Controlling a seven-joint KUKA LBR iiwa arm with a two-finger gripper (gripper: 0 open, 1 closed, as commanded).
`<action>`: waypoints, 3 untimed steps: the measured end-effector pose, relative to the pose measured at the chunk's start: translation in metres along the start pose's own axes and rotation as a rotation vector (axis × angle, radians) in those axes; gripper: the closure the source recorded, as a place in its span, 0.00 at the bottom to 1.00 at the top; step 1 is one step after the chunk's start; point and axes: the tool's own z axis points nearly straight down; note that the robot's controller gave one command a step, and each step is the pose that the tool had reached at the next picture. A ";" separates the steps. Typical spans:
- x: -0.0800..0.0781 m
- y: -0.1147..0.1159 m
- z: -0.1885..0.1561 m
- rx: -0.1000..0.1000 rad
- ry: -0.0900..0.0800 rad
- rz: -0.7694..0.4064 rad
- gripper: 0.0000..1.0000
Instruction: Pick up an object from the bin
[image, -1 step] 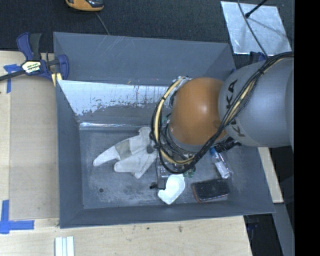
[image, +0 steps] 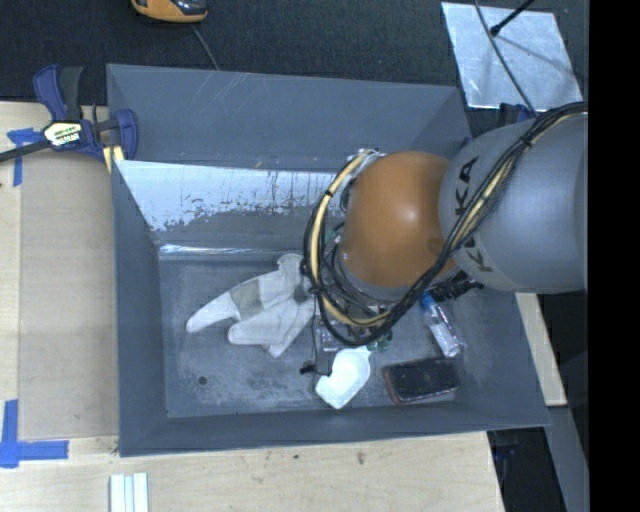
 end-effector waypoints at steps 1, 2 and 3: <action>-0.014 0.009 0.041 -0.001 -0.009 -0.013 0.00; -0.063 0.005 0.077 -0.002 -0.010 -0.060 1.00; -0.063 0.005 0.077 -0.002 -0.010 -0.060 1.00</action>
Offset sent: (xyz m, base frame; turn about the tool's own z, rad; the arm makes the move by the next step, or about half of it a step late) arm 0.0599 0.0045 -0.0801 -0.0603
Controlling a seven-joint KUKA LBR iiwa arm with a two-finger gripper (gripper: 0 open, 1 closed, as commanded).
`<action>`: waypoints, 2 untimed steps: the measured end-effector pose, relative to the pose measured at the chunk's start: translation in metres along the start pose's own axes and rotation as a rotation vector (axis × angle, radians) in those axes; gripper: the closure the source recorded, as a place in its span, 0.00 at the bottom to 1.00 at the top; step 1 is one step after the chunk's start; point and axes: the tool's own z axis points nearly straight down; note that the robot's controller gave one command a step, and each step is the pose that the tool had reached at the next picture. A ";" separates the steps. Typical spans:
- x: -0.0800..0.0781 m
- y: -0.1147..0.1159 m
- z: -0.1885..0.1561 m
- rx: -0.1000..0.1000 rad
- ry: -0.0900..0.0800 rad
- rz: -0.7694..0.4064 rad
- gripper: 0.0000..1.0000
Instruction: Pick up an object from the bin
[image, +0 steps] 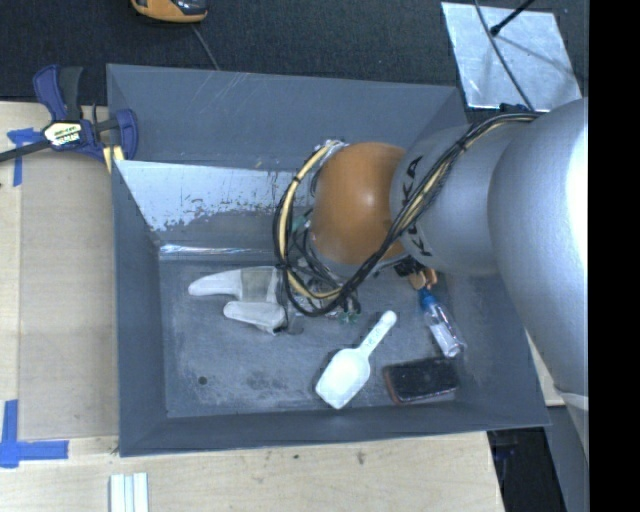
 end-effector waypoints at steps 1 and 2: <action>-0.004 0.006 -0.037 0.003 0.016 -0.001 1.00; -0.012 0.008 -0.101 0.003 0.011 -0.034 1.00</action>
Offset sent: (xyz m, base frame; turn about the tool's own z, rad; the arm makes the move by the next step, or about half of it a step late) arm 0.0115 0.0095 0.1041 -0.0370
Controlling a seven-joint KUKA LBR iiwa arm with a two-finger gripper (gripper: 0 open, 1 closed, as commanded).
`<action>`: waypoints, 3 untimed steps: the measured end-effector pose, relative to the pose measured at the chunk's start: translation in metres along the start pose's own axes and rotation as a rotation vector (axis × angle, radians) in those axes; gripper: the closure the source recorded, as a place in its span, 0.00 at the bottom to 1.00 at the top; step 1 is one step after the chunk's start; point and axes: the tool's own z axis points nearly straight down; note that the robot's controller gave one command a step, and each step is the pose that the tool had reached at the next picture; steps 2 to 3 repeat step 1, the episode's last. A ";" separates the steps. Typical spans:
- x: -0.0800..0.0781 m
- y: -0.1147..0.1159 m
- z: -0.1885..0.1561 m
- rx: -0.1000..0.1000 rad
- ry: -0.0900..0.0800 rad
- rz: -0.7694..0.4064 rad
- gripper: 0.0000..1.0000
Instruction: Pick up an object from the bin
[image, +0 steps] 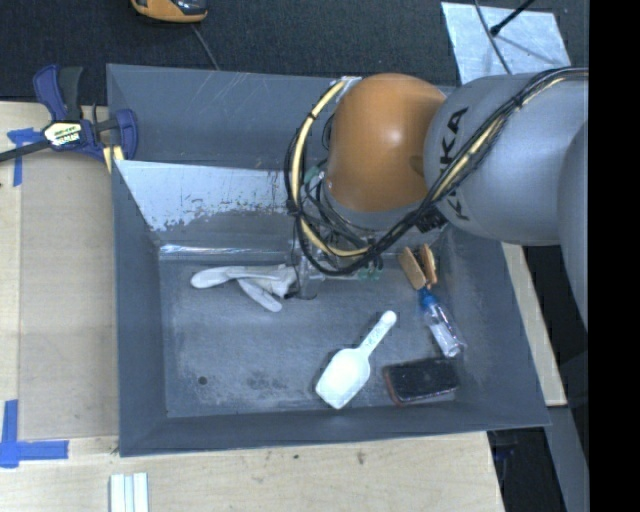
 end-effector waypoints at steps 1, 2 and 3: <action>0.012 -0.002 -0.053 0.000 0.001 0.007 1.00; 0.012 -0.002 -0.053 0.000 0.001 0.007 1.00; 0.012 -0.002 -0.053 0.000 0.001 0.007 1.00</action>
Offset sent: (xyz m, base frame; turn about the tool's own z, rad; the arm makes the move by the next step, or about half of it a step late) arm 0.0147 -0.0086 0.1154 0.0051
